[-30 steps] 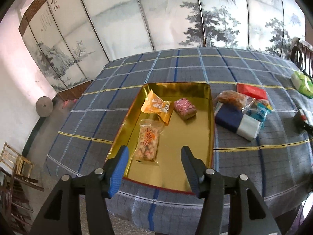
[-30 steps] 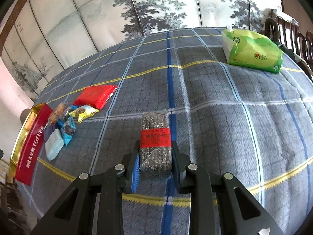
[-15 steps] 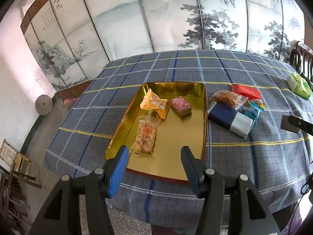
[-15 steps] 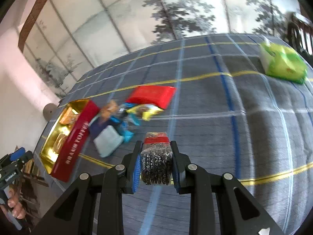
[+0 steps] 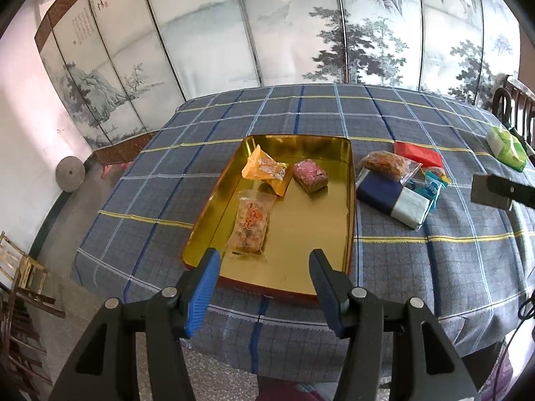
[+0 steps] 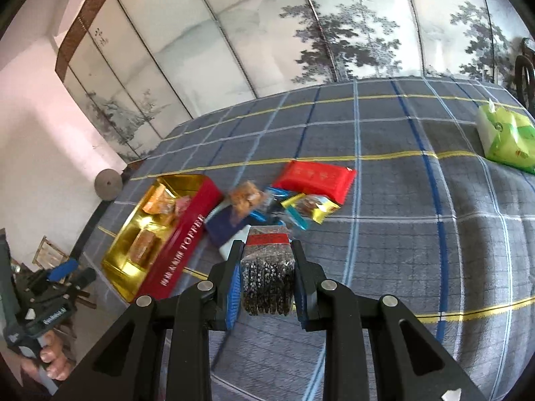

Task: Organize snacks
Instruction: 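Carry the red-labelled seed box into the tin with the right gripper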

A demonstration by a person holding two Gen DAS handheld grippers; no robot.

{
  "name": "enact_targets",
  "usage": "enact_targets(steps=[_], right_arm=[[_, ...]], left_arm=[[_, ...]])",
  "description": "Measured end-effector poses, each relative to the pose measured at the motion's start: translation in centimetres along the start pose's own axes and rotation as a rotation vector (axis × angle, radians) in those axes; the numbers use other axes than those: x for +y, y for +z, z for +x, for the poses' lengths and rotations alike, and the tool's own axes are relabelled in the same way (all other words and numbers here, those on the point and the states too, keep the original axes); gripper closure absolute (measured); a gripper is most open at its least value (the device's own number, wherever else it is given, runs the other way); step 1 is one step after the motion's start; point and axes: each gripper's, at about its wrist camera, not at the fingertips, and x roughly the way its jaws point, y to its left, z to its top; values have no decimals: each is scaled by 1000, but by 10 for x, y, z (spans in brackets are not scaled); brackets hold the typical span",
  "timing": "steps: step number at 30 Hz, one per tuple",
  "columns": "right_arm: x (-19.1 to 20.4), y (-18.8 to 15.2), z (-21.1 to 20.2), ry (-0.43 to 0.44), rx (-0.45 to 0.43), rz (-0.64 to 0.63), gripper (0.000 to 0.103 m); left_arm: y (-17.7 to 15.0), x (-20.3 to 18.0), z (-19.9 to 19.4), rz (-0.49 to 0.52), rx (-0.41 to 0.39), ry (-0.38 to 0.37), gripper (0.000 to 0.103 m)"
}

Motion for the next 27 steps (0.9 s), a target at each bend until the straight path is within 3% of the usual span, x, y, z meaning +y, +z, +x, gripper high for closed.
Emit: enact_targets(steps=[5,11,20,27], right_arm=[[13,6,0,9,1,-28,79],[53,24,21,89,27,-81,79],[129,32,92,229,182,-181,79],[158,28,142,210,279,-263,79]], left_arm=[[-2,1,-1,-1,-2,-1,46],[-3,11,-1,-19,10,-2,46],[-6,27,4,-34,29,39,46],[-5,35,9,-34,42,62,46]])
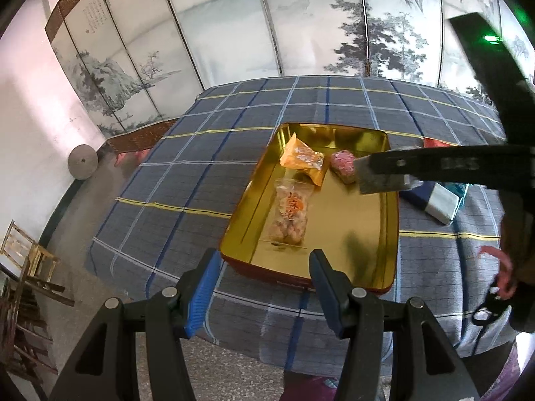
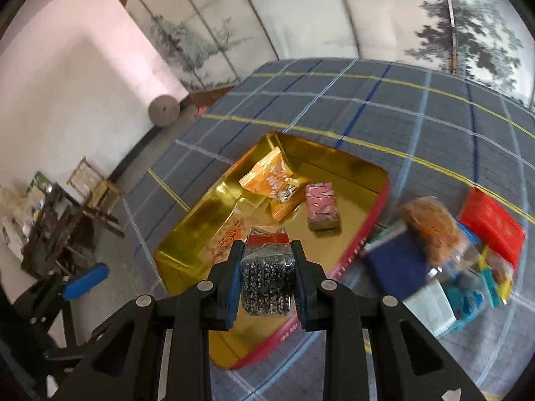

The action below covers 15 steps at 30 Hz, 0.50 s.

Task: Organize snacks
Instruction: 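Carry the red-labelled seed box into the tin with the right gripper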

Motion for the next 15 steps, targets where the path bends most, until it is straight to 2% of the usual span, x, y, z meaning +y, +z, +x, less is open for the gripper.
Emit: enact_targets(steps=[6,15], right_arm=[[-3,12,29,-12,65,-5,79],[-12,25,55,-36,114,0,79]], left_arm=[[1,1,3,13,2,9,46],[3,2,7,15,6,10,46]])
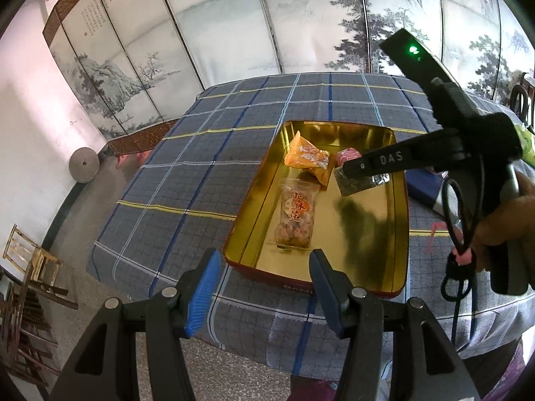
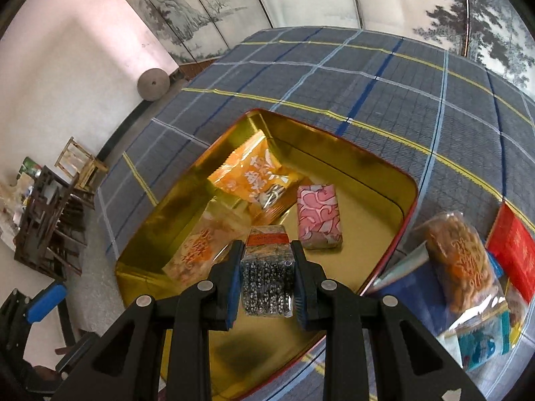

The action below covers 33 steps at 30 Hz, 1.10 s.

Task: Organize snacks
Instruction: 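Carry the red-labelled seed box into the tin with the right gripper, then open the right gripper and withdraw both grippers from the tin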

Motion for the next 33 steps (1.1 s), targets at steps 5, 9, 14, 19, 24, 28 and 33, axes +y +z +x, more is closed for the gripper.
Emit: enact_targets(steps=[5,9,14,19,24,28,33], right_arm=[[-6,12,1,-5,-11,4,77],[-7,23,-6,-13,-52,4,75],[-8,27,-28,5,-149,9,75],[-15,20,-58,35,-256,23,75],[-29,-5,-88,53,-329,54,71],[-49,-41,-109,15,-360,79,67],[-79,-89,-129,-110,-366,89,66]], left_arm=[[0,1,0,-1,-1,-5,46],[0,0,1,2,2,-8,46],[-1,-1,2,5,4,-13,46],[0,-2,5,10,11,-15,46],[0,-7,4,21,17,-15,46],[1,-13,3,32,20,-22,46],[1,-23,-2,54,17,-28,46]])
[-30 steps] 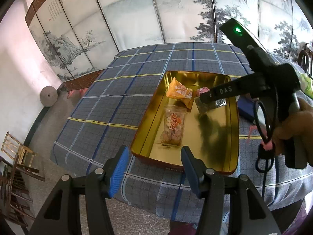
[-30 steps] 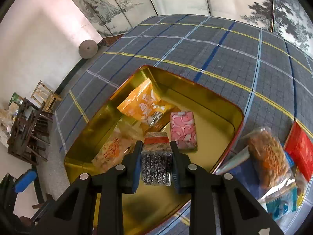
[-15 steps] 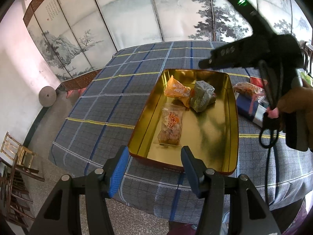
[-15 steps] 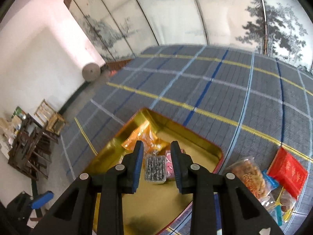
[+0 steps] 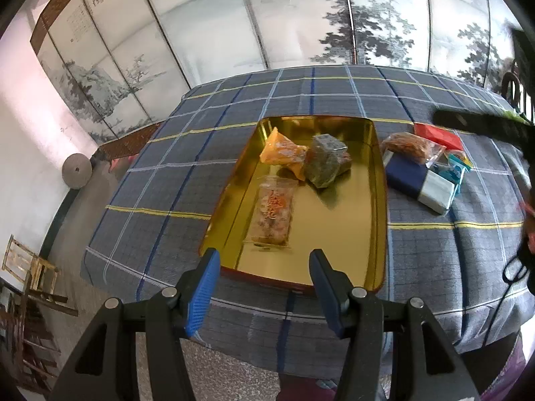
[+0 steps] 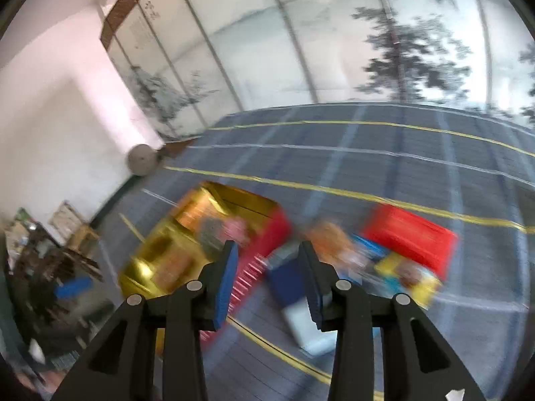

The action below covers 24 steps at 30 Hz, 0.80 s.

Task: Organize snacks
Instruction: 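Open the right gripper and withdraw both grippers from the tin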

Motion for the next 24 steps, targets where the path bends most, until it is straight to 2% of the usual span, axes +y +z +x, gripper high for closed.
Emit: enact_targets(steps=[3,7,11,15,20,22,24], right_arm=[[-33,-22,-20,-87,3,23,62],[-74,-47,-37,-272,19,5,60],[-109,-68,-54,-377,28,17,60],[-137,-82,-63,-423,26,61,60],[-161,-96,-67,-427,21,132,60],[-164,-95,-71,-407,0,144,59],[-162,-96,-71,-398,-12,146,49]], left_arm=[[1,-7,-3,17,-1,-2,46],[3,-19,-6,40,-1,-9,46],[5,-34,-8,75,-1,-11,46],[7,-49,-8,107,2,-27,46],[10,-69,-11,158,-4,-102,46],[12,-78,-10,191,-1,-161,46],[16,-87,-9,213,6,-238,46]])
